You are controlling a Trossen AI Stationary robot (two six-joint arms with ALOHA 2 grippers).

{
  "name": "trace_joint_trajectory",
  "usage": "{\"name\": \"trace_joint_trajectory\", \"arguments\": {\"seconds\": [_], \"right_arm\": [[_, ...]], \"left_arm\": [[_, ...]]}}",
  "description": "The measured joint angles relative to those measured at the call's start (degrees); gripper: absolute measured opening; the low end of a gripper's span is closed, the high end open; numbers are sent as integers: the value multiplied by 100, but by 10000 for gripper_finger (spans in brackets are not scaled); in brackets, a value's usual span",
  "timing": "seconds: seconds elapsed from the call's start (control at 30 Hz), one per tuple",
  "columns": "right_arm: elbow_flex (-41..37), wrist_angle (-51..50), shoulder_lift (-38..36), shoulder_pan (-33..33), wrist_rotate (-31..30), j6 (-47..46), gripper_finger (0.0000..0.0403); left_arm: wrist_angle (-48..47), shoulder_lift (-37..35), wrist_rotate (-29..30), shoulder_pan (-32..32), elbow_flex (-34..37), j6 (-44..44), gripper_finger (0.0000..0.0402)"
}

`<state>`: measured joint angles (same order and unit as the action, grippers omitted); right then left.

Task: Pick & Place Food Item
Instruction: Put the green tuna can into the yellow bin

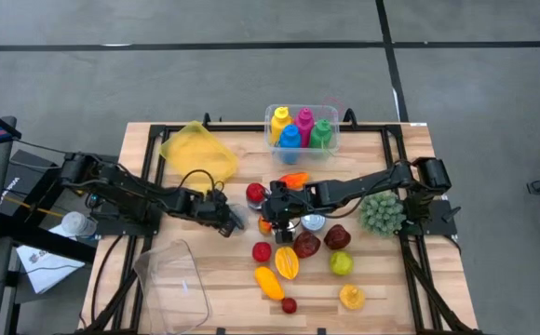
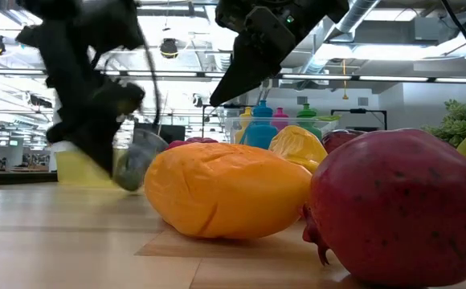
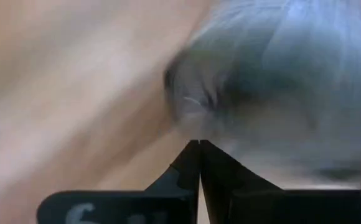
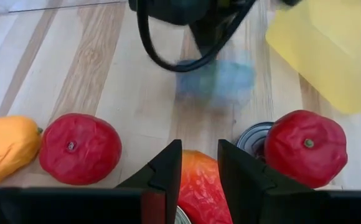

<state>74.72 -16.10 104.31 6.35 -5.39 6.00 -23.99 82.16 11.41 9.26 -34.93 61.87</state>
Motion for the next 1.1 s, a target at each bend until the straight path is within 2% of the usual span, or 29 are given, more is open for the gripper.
{"name": "trace_joint_trajectory", "arguments": {"seconds": [0.47,0.57,0.73,0.97,1.1], "right_arm": [[-2,269,0,-17,272,61,100],[-2,286,0,-15,298,61,116],[-2,292,0,-15,304,59,164],[-2,263,0,-14,409,59,220],[-2,222,0,-42,409,59,232]], "left_arm": [[159,-9,15,4,54,6,0],[255,-135,21,2,49,-24,0],[399,-481,36,2,43,-344,5],[801,-1161,-528,11,43,-745,58],[1512,-1803,-751,22,37,-1059,97]]}}
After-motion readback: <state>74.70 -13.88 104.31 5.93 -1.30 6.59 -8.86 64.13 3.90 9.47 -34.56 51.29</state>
